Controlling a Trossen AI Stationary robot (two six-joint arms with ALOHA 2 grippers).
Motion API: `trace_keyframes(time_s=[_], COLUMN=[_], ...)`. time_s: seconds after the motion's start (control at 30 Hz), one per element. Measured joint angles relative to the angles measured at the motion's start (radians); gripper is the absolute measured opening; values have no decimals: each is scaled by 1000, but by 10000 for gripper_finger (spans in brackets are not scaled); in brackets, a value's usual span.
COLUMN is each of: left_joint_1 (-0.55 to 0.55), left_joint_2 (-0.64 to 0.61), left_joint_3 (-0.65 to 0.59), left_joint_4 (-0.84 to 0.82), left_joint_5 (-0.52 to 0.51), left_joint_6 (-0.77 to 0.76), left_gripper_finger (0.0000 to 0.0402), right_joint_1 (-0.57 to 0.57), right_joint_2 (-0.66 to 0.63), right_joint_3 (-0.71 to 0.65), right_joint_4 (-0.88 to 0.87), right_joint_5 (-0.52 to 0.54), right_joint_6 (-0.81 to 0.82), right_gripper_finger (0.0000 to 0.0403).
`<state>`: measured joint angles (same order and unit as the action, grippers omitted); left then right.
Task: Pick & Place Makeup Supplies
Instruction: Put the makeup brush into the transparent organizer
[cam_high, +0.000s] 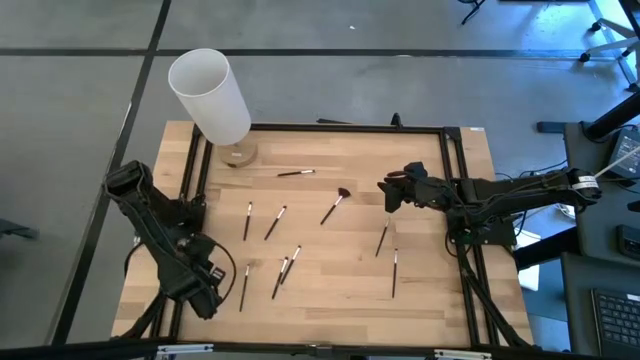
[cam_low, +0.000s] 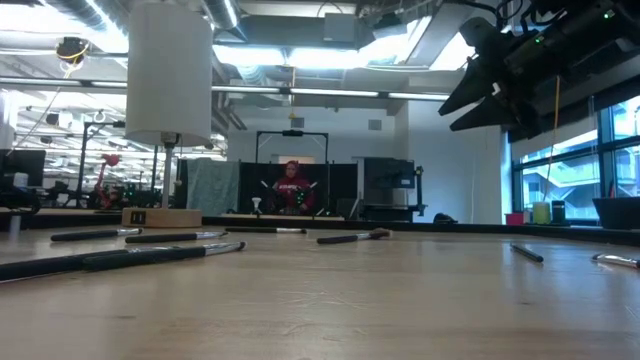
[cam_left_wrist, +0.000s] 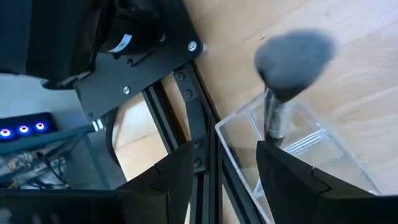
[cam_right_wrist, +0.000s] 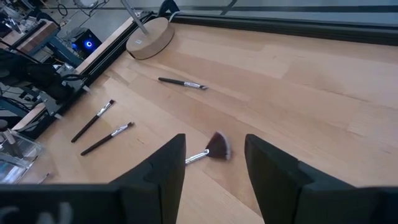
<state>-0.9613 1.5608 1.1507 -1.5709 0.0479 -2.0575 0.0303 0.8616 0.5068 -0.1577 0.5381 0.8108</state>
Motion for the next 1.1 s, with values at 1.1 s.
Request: trace_keyframes(time_s=[1.1], left_joint_1=[176], left_joint_2=[-197], left_joint_3=[53], left_joint_4=[7], left_joint_5=[-498], left_joint_6=[123], left_gripper_finger=[168], right_joint_1=[0], right_joint_2=[0], right_joint_3=[0], right_joint_4=[114], right_joint_5=[-14], right_joint_6=[-44], right_gripper_finger=[165])
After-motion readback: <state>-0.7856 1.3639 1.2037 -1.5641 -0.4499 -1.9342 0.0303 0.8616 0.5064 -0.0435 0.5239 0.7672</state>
